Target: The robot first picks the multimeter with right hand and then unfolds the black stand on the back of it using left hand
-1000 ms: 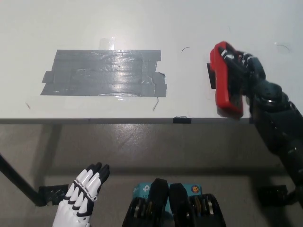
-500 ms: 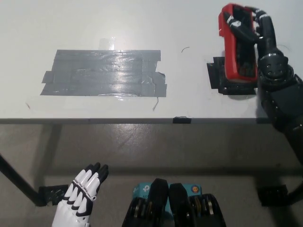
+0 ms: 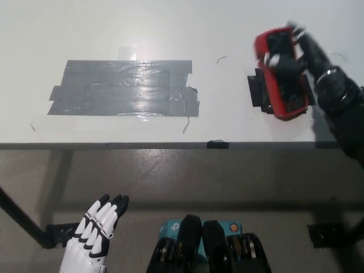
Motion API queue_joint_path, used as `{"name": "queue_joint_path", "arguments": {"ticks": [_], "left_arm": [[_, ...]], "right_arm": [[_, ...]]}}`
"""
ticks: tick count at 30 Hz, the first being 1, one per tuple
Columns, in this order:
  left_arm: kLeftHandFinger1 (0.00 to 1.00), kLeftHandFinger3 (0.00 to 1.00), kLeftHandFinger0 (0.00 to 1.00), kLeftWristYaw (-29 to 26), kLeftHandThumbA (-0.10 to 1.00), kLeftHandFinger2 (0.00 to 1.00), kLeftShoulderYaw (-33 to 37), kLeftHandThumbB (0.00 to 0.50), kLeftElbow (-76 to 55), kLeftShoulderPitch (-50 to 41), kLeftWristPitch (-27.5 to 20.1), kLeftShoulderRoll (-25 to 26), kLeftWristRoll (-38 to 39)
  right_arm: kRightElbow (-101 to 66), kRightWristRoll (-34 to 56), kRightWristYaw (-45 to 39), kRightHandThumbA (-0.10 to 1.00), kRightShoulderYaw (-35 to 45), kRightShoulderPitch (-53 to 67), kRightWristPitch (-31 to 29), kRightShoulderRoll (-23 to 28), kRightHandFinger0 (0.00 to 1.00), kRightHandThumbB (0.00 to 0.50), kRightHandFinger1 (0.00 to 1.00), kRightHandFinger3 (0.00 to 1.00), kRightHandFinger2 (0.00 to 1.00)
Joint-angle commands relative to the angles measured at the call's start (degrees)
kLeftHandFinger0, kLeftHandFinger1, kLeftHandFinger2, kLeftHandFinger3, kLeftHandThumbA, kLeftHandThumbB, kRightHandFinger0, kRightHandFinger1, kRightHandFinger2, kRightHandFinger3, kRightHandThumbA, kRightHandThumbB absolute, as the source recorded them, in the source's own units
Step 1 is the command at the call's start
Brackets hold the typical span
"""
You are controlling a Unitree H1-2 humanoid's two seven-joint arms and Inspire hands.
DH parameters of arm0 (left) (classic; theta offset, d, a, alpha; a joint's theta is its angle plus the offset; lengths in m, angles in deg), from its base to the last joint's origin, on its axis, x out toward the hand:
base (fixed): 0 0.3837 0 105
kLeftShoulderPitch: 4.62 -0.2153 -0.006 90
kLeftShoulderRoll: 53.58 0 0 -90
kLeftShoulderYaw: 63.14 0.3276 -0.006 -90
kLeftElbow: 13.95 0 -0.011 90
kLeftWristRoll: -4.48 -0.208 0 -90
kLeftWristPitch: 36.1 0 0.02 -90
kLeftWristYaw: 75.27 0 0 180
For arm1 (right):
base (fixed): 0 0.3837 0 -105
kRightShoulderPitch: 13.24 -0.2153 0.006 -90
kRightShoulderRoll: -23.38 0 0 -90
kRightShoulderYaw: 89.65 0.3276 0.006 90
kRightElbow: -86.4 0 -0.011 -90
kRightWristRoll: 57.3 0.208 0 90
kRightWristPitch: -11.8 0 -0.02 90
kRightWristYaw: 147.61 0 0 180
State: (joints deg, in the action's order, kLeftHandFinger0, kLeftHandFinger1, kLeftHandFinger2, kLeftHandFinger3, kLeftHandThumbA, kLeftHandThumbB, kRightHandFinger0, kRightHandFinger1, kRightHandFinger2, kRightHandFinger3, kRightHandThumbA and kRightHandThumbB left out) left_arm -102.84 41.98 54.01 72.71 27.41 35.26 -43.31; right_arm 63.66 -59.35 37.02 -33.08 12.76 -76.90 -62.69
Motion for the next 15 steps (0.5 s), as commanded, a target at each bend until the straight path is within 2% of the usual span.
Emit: {"name": "queue_joint_path", "arguments": {"ticks": [1, 5, 9, 15], "left_arm": [[0.91, 1.0, 1.0, -5.2, 0.92, 0.96, -0.2, 0.153, -1.9, 0.0, -0.4, 1.4, -1.1], [0.89, 1.0, 1.0, -5.1, 0.96, 0.96, -0.7, 0.147, -1.9, 0.2, -0.4, 1.3, -1.2], [0.89, 1.0, 1.0, -5.5, 0.95, 0.95, -0.6, 0.151, -2.0, 0.2, -0.4, 1.4, -0.7], [0.95, 1.0, 1.0, -3.6, 0.94, 1.0, -1.4, 0.156, -1.7, 2.5, -0.4, 1.3, 1.8]], "right_arm": [[4.2, -13.9, -17.3, 0.39, -9.6, -10.1, 6.9, 1.4, 1.0, 0.5, 1.0, 1.0, 1.0], [5.5, -14.3, -18.7, 0.43, -11.4, -10.6, 8.3, 1.0, 1.0, 0.5, 1.0, 1.0, 1.0], [4.6, -14.8, -18.3, 0.47, -11.8, -10.1, 8.5, 1.4, 1.0, 0.5, 1.0, 1.0, 1.0], [-13.9, -14.8, -12.9, 0.57, -3.9, -8.0, 10.4, 7.2, 1.0, 0.491, 1.0, 1.0, 1.0]]}}
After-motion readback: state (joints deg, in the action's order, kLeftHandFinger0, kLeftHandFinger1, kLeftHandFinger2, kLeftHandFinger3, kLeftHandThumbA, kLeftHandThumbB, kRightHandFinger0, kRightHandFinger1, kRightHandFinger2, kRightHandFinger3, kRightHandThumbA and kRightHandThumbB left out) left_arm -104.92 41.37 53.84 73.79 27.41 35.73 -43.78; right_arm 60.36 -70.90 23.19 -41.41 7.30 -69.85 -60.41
